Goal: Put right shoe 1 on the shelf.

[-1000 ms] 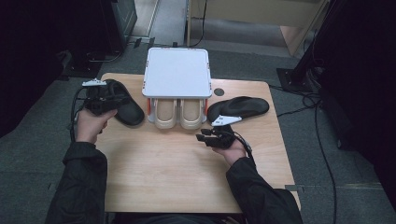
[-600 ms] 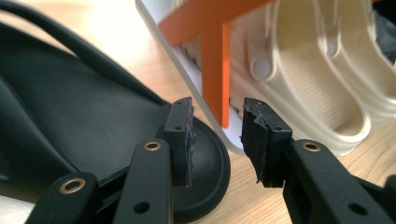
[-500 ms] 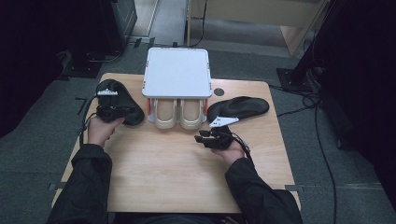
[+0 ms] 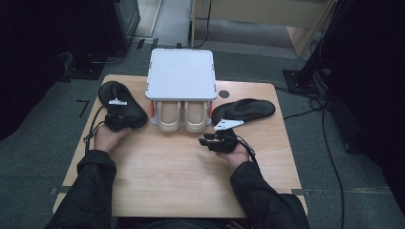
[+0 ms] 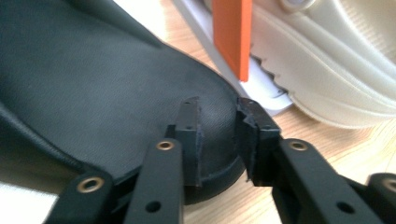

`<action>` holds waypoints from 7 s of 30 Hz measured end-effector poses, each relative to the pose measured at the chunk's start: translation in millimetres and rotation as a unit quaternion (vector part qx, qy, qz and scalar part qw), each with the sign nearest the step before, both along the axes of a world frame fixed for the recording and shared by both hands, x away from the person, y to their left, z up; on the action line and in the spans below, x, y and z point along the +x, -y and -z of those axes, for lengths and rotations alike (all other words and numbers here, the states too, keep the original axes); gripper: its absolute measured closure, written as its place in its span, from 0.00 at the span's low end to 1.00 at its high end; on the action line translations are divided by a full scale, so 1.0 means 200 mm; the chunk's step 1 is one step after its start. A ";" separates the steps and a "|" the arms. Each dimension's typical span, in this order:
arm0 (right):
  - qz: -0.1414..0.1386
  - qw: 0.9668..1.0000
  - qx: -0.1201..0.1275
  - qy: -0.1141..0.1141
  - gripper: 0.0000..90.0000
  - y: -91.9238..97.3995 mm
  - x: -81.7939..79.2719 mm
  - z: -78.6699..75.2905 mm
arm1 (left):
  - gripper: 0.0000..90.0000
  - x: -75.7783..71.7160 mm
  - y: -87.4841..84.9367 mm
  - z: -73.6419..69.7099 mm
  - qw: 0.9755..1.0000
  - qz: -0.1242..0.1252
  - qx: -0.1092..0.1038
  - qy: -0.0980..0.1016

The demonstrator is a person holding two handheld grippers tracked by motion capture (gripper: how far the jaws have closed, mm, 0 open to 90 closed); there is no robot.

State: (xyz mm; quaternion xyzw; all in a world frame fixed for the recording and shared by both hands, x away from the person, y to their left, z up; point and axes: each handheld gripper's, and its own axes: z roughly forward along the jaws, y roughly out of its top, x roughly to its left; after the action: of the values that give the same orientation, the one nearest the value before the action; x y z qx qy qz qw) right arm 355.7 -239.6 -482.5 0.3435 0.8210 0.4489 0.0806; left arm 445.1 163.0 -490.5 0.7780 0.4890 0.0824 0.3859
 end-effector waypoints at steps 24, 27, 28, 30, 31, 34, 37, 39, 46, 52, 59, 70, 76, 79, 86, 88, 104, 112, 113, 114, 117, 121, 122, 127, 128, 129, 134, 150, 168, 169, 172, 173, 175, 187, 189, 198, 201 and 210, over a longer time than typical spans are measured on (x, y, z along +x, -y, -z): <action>-0.001 1.000 -0.001 -0.004 0.72 -0.01 0.00 0.00 | 0.97 -0.19 -0.02 0.01 1.000 0.020 -0.019 -0.016; -0.002 1.000 -0.001 -0.004 0.72 -0.01 0.01 0.00 | 0.97 -0.23 -0.02 0.00 0.999 0.026 -0.016 -0.019; -0.002 1.000 -0.001 -0.004 0.72 -0.01 0.01 0.00 | 0.97 -0.23 -0.02 0.00 0.999 0.026 -0.016 -0.019; -0.002 1.000 0.000 -0.004 0.72 -0.01 0.01 0.00 | 0.97 -0.26 -0.01 0.00 0.999 0.031 -0.018 -0.024; -0.001 1.000 0.000 -0.006 0.72 -0.01 0.01 0.00 | 0.97 -0.28 -0.02 0.00 0.999 0.033 -0.017 -0.027; 0.000 1.000 0.001 -0.006 0.72 -0.01 0.01 0.00 | 0.97 -0.30 -0.02 0.00 0.999 0.036 -0.017 -0.029; 0.001 1.000 0.008 -0.007 0.72 -0.01 0.01 0.00 | 0.93 -0.33 -0.03 -0.01 0.999 0.037 -0.019 -0.033; 0.000 1.000 0.009 -0.007 0.72 -0.01 0.01 0.00 | 0.85 -0.33 -0.04 -0.02 0.998 0.043 -0.014 -0.032; -0.002 1.000 0.013 -0.008 0.72 -0.01 0.01 0.00 | 0.72 -0.28 -0.09 -0.09 0.999 0.020 -0.024 -0.007; 0.001 1.000 0.014 -0.013 0.72 -0.02 0.02 0.00 | 0.62 -0.20 -0.13 -0.12 1.000 -0.003 -0.023 0.004; 0.003 1.000 0.011 -0.015 0.72 -0.01 0.01 0.00 | 0.59 -0.04 -0.17 -0.12 0.999 -0.021 -0.024 0.006; 0.018 1.000 0.015 -0.013 0.72 0.04 -0.02 0.00 | 0.55 0.13 -0.18 -0.07 0.999 -0.033 -0.022 -0.010; 0.022 1.000 0.015 -0.014 0.72 0.05 -0.03 0.00 | 0.56 0.17 -0.15 -0.03 0.999 -0.028 -0.016 -0.015; 0.020 1.000 0.014 -0.015 0.72 0.05 -0.03 0.00 | 0.59 0.18 -0.14 -0.02 0.999 -0.027 -0.015 -0.020; 0.022 1.000 0.013 -0.012 0.72 0.06 -0.03 0.00 | 0.72 0.18 -0.15 -0.01 0.999 -0.041 -0.018 -0.019; 0.022 1.000 0.014 -0.011 0.72 0.06 -0.03 0.00 | 0.73 0.18 -0.15 -0.01 0.999 -0.041 -0.018 -0.020; 0.024 1.000 0.015 -0.009 0.72 0.06 -0.03 0.00 | 0.76 0.17 -0.16 -0.05 0.998 -0.056 -0.032 -0.022; 0.022 1.000 0.016 -0.007 0.72 0.06 -0.03 0.00 | 0.76 0.14 -0.19 -0.11 0.997 -0.066 -0.043 -0.025; 0.022 1.000 0.015 -0.008 0.72 0.06 -0.03 0.00 | 0.76 0.14 -0.20 -0.12 0.996 -0.067 -0.045 -0.024; 0.022 1.000 0.016 -0.008 0.72 0.06 -0.03 0.00 | 0.76 0.14 -0.20 -0.12 0.996 -0.067 -0.046 -0.022; 0.021 1.000 0.016 -0.009 0.72 0.06 -0.03 0.00 | 0.76 0.13 -0.23 -0.15 0.996 -0.072 -0.052 -0.020; 0.022 1.000 0.016 -0.012 0.72 0.05 -0.03 0.00 | 0.76 0.12 -0.24 -0.19 0.995 -0.078 -0.058 -0.019; 0.022 1.000 0.016 -0.012 0.72 0.05 -0.03 0.00 | 0.76 0.11 -0.25 -0.20 0.995 -0.077 -0.057 -0.018; 0.018 1.000 0.019 -0.011 0.72 0.05 -0.02 0.00 | 0.76 0.11 -0.26 -0.24 0.995 -0.077 -0.058 -0.015; 0.018 1.000 0.019 -0.012 0.72 0.05 -0.02 0.00 | 0.76 0.11 -0.26 -0.25 0.995 -0.078 -0.060 -0.017; 0.018 1.000 0.019 -0.012 0.72 0.05 -0.02 0.00 | 0.76 0.11 -0.27 -0.26 0.995 -0.079 -0.059 -0.019; 0.015 1.000 0.019 -0.012 0.72 0.04 -0.01 0.00 | 0.76 0.12 -0.29 -0.33 0.995 -0.086 -0.048 -0.013; 0.012 1.000 0.021 -0.014 0.72 0.04 0.00 -0.01 | 0.76 0.15 -0.30 -0.58 0.994 -0.096 -0.053 0.001; 0.014 1.000 0.023 -0.013 0.72 0.04 0.00 -0.01 | 0.76 0.27 -0.10 -0.94 0.996 -0.070 -0.049 0.038; 0.015 1.000 0.023 -0.014 0.72 0.04 0.00 -0.01 | 0.76 0.27 -0.10 -0.94 0.996 -0.070 -0.049 0.038; 0.017 0.999 0.026 -0.017 0.72 0.05 0.00 -0.01 | 0.76 0.32 0.00 -0.98 0.996 -0.059 -0.048 0.039; 0.018 0.999 0.026 -0.014 0.72 0.05 0.00 -0.01 | 0.76 0.32 0.00 -0.98 0.996 -0.059 -0.048 0.039; 0.019 0.999 0.026 -0.012 0.72 0.05 0.00 -0.02 | 0.76 0.35 0.08 -0.99 0.997 -0.051 -0.044 0.039; 0.021 0.999 0.029 -0.012 0.72 0.06 0.00 -0.02 | 0.76 0.44 0.32 -0.94 0.998 -0.033 -0.050 0.030; 0.022 0.999 0.028 -0.010 0.72 0.07 -0.01 -0.02 | 0.76 0.45 0.35 -0.93 0.998 -0.031 -0.049 0.029; 0.031 0.999 0.029 -0.010 0.72 0.11 -0.02 -0.02 | 0.75 0.47 0.40 -0.86 0.998 -0.027 -0.047 0.024; 0.032 0.999 0.028 -0.013 0.72 0.11 -0.02 -0.02 | 0.75 0.47 0.40 -0.86 0.998 -0.028 -0.051 0.023; 0.031 0.999 0.031 -0.008 0.72 0.11 -0.01 -0.02 | 0.74 0.47 0.40 -0.84 0.999 -0.018 -0.030 0.019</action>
State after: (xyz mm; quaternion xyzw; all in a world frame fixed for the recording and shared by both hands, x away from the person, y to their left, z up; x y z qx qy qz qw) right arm 353.6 -262.0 -478.7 0.3751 0.7964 0.4681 0.0772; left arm 539.4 83.9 -322.8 0.7554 0.4979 0.0895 0.4165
